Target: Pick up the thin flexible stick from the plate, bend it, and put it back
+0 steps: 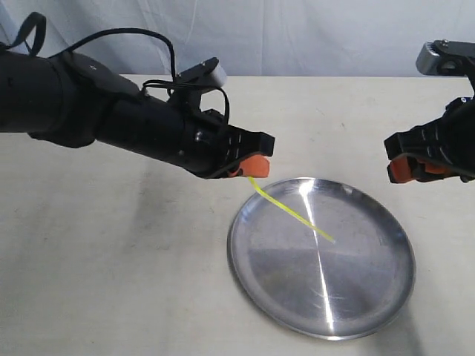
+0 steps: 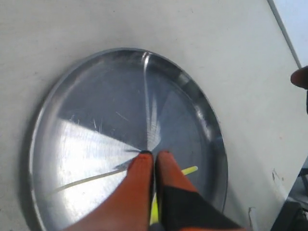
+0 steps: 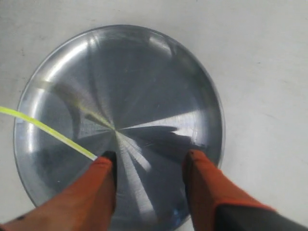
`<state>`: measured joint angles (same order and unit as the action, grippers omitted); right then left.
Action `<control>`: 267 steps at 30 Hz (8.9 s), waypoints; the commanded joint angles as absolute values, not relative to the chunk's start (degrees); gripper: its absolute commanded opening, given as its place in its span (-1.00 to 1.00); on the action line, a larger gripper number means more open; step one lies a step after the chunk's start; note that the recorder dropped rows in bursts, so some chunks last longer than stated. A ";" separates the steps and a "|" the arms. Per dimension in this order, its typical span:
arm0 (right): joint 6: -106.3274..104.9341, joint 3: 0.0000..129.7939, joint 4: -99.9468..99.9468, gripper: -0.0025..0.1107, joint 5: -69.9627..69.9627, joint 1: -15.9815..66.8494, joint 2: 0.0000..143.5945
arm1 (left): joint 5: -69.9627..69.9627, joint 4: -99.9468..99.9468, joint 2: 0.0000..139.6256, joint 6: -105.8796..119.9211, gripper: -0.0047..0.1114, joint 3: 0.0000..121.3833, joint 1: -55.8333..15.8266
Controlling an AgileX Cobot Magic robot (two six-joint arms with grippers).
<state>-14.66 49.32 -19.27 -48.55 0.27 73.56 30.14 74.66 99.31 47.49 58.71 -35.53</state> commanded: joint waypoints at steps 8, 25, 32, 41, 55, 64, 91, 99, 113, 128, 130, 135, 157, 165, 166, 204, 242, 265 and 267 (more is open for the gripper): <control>-10.90 49.45 -15.90 -0.17 -48.20 0.00 73.37 | 36.11 87.15 106.51 52.70 -0.92 62.46 -35.57; -10.53 49.45 -15.90 -0.17 -48.31 0.00 73.37 | 37.82 88.98 115.69 52.49 -0.91 68.14 -37.78; -10.50 49.45 -15.90 -0.17 -48.10 0.00 73.37 | 37.01 88.26 115.69 52.49 -0.80 68.14 -37.78; -10.50 49.45 -15.90 -0.17 -48.10 0.00 73.37 | 38.51 88.04 115.69 52.22 -0.08 68.14 -37.78; -10.50 49.45 -15.90 -0.17 -48.53 0.00 73.37 | 39.98 76.08 111.98 50.04 0.17 68.14 -33.80; -10.50 49.45 -15.90 -0.39 -48.25 0.00 73.37 | 39.59 66.22 105.28 46.93 -0.29 68.14 -28.52; -25.56 36.68 -39.50 -0.96 -42.05 0.06 42.86 | 26.71 43.69 75.88 37.44 -0.92 59.79 -22.24; -25.88 30.97 -37.78 -0.96 -24.77 0.06 35.22 | 26.71 43.69 75.88 37.44 -0.92 59.79 -22.24; 5.88 13.43 -1.30 -0.96 -12.20 0.00 22.97 | 26.71 43.69 75.88 37.44 -0.92 59.79 -22.24; 5.14 0.00 -0.47 -0.96 -14.86 0.00 6.49 | 26.71 43.69 75.88 37.44 -0.92 59.79 -22.24; 3.47 0.00 -0.47 -0.96 -16.43 0.00 5.91 | 26.71 43.69 75.88 37.44 -0.92 59.79 -22.24; 2.17 0.00 -0.94 -0.96 -16.77 0.00 5.29 | 26.71 43.69 75.88 37.44 -0.92 59.79 -22.24; 2.17 0.00 -0.78 -0.96 -16.77 0.00 5.29 | 25.95 41.49 75.88 38.08 -0.92 59.79 -22.24; 2.17 0.00 -0.78 -0.96 -16.77 0.00 5.29 | 20.97 35.48 67.56 34.14 -0.92 55.71 -21.85; 2.17 0.00 -0.78 -0.96 -16.77 0.00 5.29 | 19.81 33.02 65.17 32.12 -0.92 54.81 -21.85; 2.17 0.00 -0.77 -0.96 -16.53 0.00 5.29 | 16.67 8.48 0.00 2.75 -0.92 1.41 1.77; 2.17 0.00 -0.90 -0.96 -16.55 0.00 5.29 | 12.77 5.95 0.00 1.44 -0.92 0.00 1.77; 2.17 0.00 -0.90 -0.96 -16.55 0.00 5.29 | 12.77 4.90 0.00 1.44 -0.92 0.00 1.77; 2.17 0.00 -0.90 -0.96 -16.55 0.00 5.29 | 12.77 4.90 0.00 1.44 -0.92 0.00 1.77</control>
